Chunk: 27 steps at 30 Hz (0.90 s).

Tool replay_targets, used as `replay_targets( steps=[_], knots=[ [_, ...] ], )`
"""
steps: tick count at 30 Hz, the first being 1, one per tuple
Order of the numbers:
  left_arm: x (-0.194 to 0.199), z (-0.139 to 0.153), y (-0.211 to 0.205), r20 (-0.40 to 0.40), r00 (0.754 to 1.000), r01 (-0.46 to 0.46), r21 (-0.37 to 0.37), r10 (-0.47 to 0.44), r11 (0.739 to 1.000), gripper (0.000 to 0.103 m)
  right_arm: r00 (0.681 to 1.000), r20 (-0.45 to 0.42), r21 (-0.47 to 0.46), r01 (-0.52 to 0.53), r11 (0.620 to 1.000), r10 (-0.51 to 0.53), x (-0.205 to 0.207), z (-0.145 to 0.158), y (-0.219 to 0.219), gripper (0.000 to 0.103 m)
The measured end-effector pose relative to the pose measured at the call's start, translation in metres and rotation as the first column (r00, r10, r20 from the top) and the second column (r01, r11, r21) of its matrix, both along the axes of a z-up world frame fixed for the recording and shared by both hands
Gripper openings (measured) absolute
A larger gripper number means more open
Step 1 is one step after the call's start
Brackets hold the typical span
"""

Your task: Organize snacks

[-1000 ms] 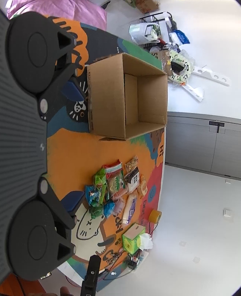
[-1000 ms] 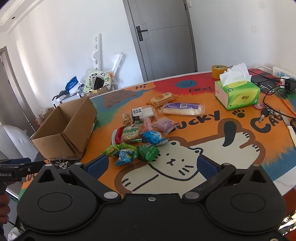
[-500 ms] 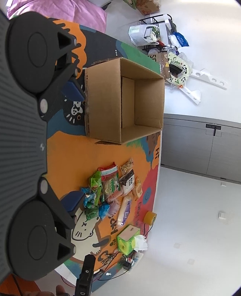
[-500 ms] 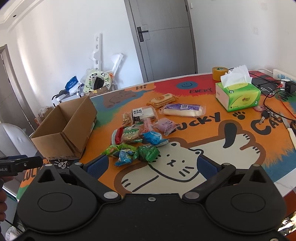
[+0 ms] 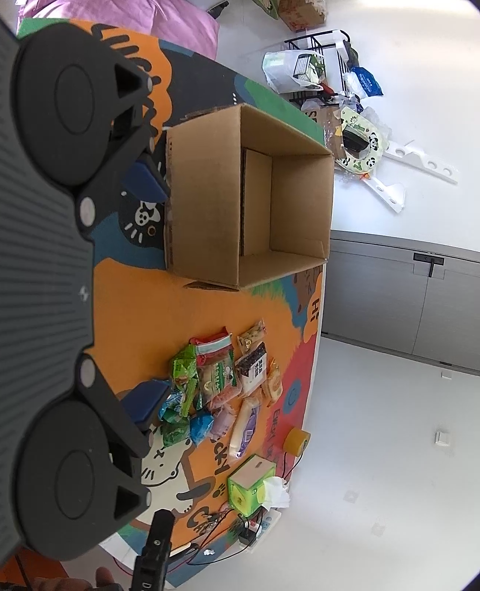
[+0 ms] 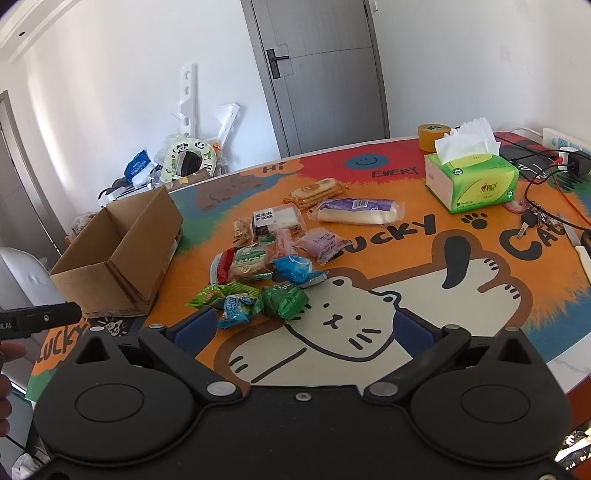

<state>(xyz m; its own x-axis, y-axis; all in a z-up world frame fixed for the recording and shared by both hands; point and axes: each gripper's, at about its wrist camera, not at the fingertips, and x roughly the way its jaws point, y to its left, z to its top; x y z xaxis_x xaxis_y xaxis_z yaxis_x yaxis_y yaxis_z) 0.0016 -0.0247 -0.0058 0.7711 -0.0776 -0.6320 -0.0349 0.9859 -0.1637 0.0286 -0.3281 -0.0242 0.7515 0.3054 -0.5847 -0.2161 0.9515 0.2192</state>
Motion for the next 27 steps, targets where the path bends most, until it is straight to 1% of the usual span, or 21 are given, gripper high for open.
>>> replay_targets(
  steps=[5,7,11,13,14,18,23,25,27],
  knots=[
    [0.013,-0.006,-0.007,0.004,1.000,0.022,-0.011,-0.022,1.000,0.102,1.000,-0.002,0.007,0.012,1.000,-0.012,0.006,-0.009,-0.006,0.103],
    [0.019,-0.011,-0.010,0.007,1.000,0.025,-0.027,-0.025,0.999,0.102,1.000,-0.002,0.013,0.020,1.000,-0.020,0.009,-0.014,-0.009,0.103],
    [0.034,-0.022,-0.020,-0.014,0.997,0.068,-0.046,-0.069,0.997,0.100,1.000,0.000,0.013,0.018,1.000,-0.018,0.016,-0.022,-0.010,0.102],
    [0.039,-0.026,-0.027,-0.008,0.996,0.090,-0.049,-0.091,0.995,0.100,1.000,0.005,0.016,0.011,1.000,-0.011,0.019,-0.024,-0.010,0.100],
    [0.043,-0.028,-0.030,-0.008,0.995,0.103,-0.048,-0.103,0.994,0.099,1.000,0.001,0.019,0.006,1.000,-0.006,0.021,-0.026,-0.010,0.096],
    [0.056,-0.036,-0.040,-0.018,0.991,0.132,-0.057,-0.134,0.990,0.091,1.000,-0.018,0.043,-0.006,0.999,0.006,0.032,-0.032,-0.010,0.086],
    [0.070,-0.045,-0.048,-0.032,0.987,0.155,-0.065,-0.158,0.986,0.081,0.999,-0.034,0.073,-0.022,0.997,0.025,0.042,-0.040,-0.007,0.078],
    [0.076,-0.048,-0.052,-0.039,0.985,0.164,-0.064,-0.167,0.984,0.074,0.998,-0.038,0.089,-0.038,0.995,0.041,0.046,-0.043,-0.005,0.076],
    [0.080,-0.051,-0.055,-0.045,0.984,0.170,-0.066,-0.173,0.983,0.071,0.998,-0.042,0.105,-0.050,0.993,0.055,0.050,-0.046,-0.002,0.072]
  ],
)
